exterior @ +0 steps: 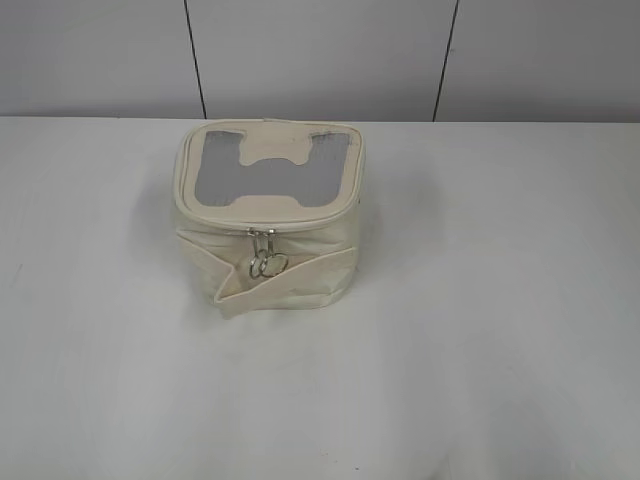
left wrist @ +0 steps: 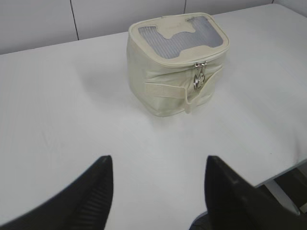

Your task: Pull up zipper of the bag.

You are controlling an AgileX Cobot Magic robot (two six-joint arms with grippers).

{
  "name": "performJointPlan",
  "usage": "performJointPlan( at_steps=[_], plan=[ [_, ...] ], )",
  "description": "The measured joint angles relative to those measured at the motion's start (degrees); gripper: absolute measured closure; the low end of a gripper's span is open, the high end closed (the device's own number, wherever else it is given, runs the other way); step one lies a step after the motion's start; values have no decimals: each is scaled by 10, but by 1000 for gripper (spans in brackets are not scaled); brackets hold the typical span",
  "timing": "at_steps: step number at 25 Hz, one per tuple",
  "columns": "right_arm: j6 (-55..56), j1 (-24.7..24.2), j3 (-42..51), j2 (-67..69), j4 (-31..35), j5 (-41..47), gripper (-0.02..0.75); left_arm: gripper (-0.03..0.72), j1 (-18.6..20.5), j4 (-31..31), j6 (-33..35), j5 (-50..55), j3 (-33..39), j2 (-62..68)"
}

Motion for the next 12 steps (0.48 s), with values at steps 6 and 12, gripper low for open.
performJointPlan(
  at_steps=[6, 12],
  plan=[
    [-11, 0, 15, 0, 21, -38, 157, 249, 0, 0, 0, -4, 0, 0],
    [-13, 0, 15, 0, 21, -39, 168, 287, 0, 0, 0, -4, 0, 0]
  ],
)
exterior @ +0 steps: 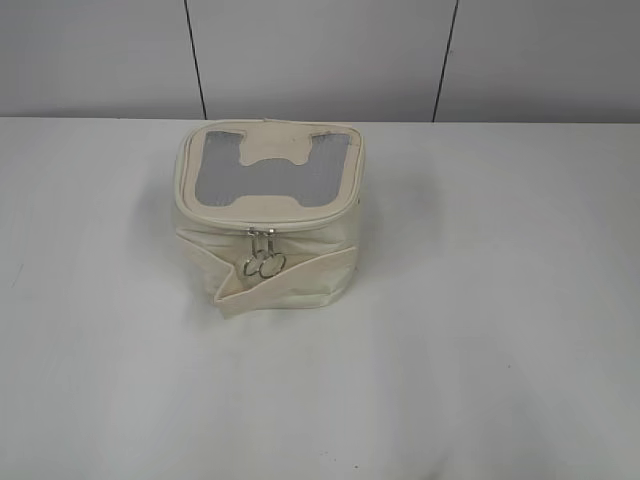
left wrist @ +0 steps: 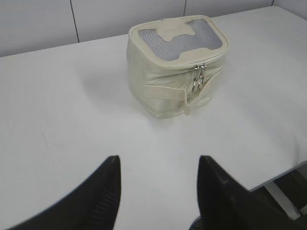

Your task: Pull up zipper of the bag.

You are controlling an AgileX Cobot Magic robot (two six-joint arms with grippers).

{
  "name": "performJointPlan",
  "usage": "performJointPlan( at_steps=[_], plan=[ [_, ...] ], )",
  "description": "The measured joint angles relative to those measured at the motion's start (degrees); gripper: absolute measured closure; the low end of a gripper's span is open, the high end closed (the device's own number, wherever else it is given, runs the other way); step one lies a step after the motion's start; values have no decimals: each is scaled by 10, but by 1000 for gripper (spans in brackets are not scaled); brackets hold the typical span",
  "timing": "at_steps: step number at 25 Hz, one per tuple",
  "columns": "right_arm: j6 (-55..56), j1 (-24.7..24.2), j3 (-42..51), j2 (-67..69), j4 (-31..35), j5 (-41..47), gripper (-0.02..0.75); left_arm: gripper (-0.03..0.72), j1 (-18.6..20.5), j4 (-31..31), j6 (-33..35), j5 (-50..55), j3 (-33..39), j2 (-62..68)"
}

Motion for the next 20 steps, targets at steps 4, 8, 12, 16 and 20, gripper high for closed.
performJointPlan(
  at_steps=[4, 8, 12, 16, 20],
  plan=[
    [0, -37, 0, 0, 0, 0, 169, 310, 28, 0, 0, 0, 0, 0],
    [0, -153, 0, 0, 0, -1, 169, 323, 123, 0, -1, 0, 0, 0],
    [-1, -264, 0, 0, 0, -1, 169, 337, 171, 0, -2, 0, 0, 0],
    [-1, -303, 0, 0, 0, -1, 169, 359, 166, 0, -2, 0, 0, 0],
    [-1, -303, 0, 0, 0, -1, 169, 381, 159, 0, -2, 0, 0, 0]
  ],
)
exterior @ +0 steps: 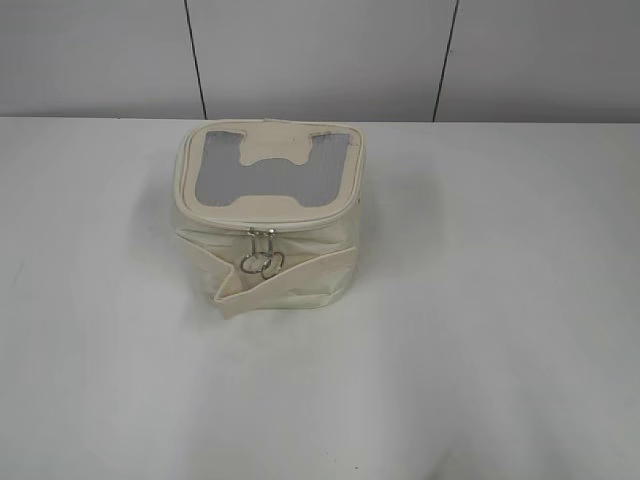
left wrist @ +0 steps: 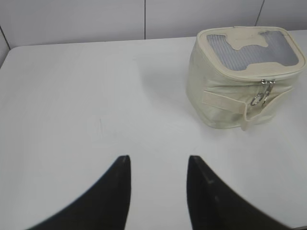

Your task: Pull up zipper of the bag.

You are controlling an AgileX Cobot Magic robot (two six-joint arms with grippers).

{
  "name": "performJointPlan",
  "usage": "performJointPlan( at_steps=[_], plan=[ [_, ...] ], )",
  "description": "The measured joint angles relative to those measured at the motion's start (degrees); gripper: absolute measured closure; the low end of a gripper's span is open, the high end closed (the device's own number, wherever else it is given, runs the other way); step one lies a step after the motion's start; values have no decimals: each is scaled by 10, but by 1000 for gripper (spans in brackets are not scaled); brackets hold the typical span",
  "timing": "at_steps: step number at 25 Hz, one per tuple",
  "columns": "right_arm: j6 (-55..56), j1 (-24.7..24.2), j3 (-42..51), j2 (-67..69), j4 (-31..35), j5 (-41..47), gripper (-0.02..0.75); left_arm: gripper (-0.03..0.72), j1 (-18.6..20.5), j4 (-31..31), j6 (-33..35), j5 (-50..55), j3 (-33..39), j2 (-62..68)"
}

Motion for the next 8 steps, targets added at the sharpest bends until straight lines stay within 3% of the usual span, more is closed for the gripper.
performJointPlan(
  at_steps=[8],
  plan=[
    [0, 0, 0, 0, 4, 0, 169, 414, 0, 0, 0, 0, 0, 0]
  ],
)
